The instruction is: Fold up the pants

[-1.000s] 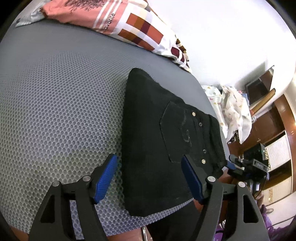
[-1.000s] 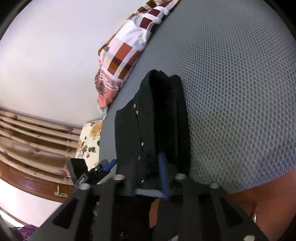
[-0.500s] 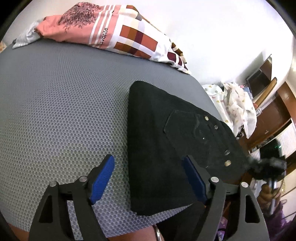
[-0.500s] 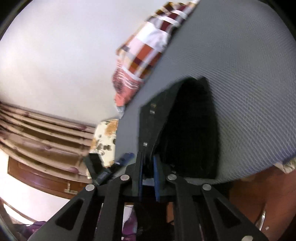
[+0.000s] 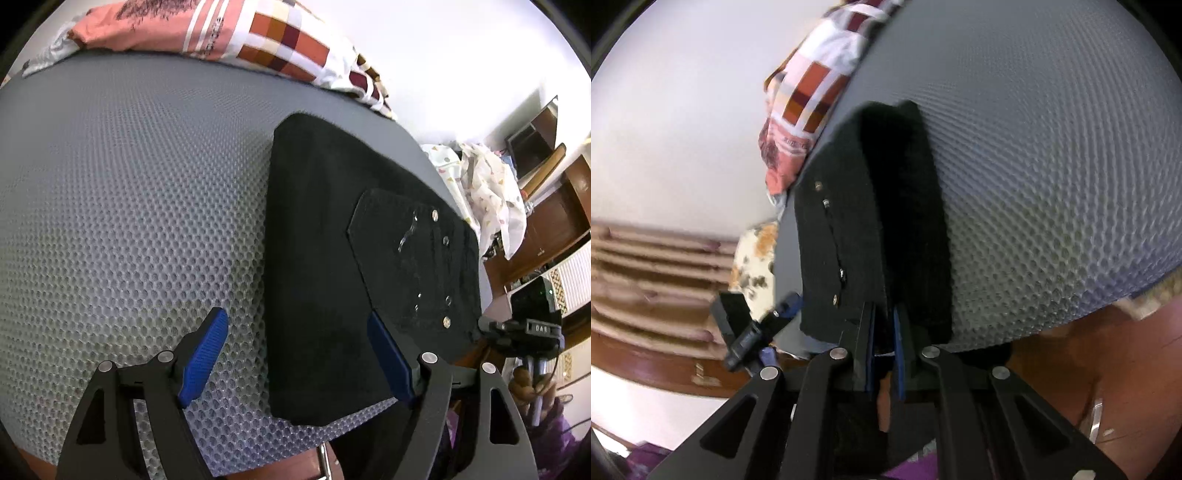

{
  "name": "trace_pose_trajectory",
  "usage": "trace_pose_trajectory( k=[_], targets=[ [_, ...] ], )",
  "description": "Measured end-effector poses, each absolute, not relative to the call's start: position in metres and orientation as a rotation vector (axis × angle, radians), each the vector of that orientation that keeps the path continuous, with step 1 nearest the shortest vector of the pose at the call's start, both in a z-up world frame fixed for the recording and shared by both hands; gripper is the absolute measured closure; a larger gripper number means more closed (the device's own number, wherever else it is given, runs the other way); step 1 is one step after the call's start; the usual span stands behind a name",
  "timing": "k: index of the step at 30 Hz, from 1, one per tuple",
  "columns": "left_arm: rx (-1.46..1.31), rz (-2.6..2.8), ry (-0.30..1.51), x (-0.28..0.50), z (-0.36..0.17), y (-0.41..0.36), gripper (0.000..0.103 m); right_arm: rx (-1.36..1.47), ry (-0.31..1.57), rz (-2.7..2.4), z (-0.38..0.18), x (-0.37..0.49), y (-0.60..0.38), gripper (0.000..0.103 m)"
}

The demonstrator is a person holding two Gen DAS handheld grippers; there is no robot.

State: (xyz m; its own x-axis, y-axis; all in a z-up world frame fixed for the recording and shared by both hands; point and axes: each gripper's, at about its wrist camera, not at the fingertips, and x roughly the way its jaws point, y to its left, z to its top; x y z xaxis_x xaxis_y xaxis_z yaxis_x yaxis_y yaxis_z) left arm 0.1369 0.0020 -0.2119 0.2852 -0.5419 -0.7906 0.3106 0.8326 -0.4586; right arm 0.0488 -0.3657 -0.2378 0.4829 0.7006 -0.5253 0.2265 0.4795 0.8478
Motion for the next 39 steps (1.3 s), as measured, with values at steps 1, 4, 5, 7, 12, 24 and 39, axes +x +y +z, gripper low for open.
trace_pose_trajectory(
  k=[1,4,5,7,12,24,39],
  targets=[
    [-0.235,-0.578,1.154,0.137,-0.214,0.002,0.025,1.051,1.061,0.365,-0.234,0.050,-0.365,0.095],
    [-0.236,-0.583,1.139,0.138,-0.210,0.006,0.025,1.008,1.059,0.369,-0.225,0.051,-0.362,0.091],
    [-0.238,-0.583,1.136,0.138,-0.209,0.008,0.025,1.015,1.060,0.371,-0.224,0.051,-0.362,0.091],
    [-0.244,-0.582,1.125,0.140,-0.206,0.013,0.025,1.007,1.051,0.352,-0.218,0.054,-0.362,0.082],
    [-0.164,-0.567,1.086,0.143,-0.198,0.010,0.025,0.868,1.023,0.258,-0.198,0.061,-0.372,0.051],
    [0.174,-0.487,1.027,0.154,-0.203,-0.037,0.012,0.656,1.085,0.240,-0.218,0.113,-0.344,0.047],
    [0.263,-0.463,1.006,0.163,-0.210,-0.052,0.002,0.644,1.053,0.242,-0.221,0.115,-0.353,0.045]
  ],
)
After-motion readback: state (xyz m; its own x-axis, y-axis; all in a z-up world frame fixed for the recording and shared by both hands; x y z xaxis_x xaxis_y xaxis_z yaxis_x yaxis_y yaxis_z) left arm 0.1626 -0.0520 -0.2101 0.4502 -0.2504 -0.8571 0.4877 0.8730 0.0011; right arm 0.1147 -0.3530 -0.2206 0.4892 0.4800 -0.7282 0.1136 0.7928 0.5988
